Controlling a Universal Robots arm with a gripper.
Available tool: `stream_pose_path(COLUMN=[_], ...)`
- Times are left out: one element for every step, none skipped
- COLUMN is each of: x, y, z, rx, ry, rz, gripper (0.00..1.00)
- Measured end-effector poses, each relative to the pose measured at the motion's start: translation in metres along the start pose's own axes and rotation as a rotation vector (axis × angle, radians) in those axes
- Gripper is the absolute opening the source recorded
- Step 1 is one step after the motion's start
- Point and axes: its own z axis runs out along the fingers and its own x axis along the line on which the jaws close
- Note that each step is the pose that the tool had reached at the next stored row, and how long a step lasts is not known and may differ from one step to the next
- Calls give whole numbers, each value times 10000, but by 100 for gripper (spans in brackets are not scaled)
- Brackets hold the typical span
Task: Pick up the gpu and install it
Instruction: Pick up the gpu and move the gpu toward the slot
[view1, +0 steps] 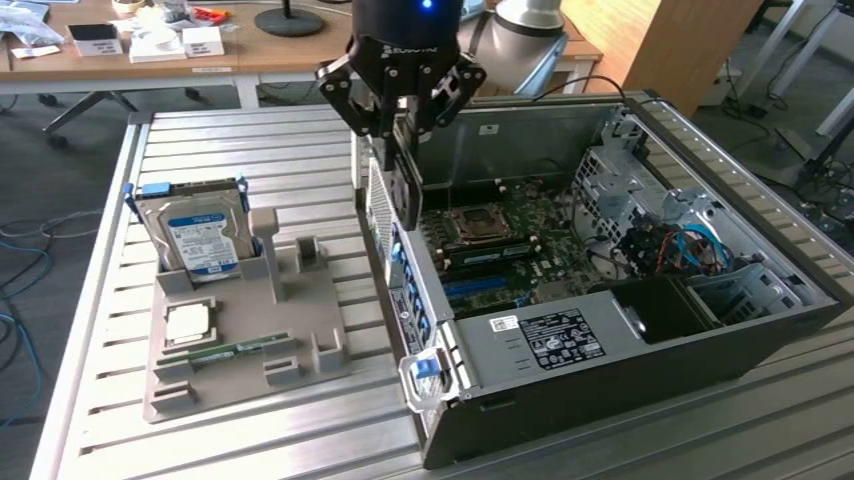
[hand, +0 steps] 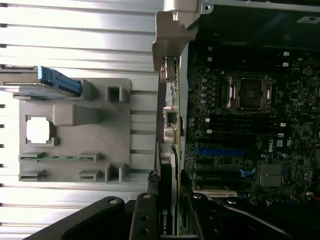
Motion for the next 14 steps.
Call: stream_pose_path(x=[-29, -59, -89, -119, -150, -182, -214, -246, -278, -310, -340, -368, -394, -421], y=[0, 0, 0, 0, 0, 0, 0, 0, 0, 0, 1, 2, 2, 3], z=[1, 2, 2, 3, 3, 4, 4, 5, 6, 7, 8, 9, 9, 10], rx=[-1, -1, 0, -1, 0, 1, 1, 0, 0, 0, -1, -1, 0, 0], ry=[-1, -1, -1, -1, 0, 0, 0, 0, 0, 0, -1, -1, -1, 0], rz=[0, 0, 0, -1, -1, -1, 0, -1, 0, -1, -1, -1, -1, -1], gripper=[27, 27, 27, 27, 27, 27, 27, 27, 27, 27, 27, 27, 27, 27])
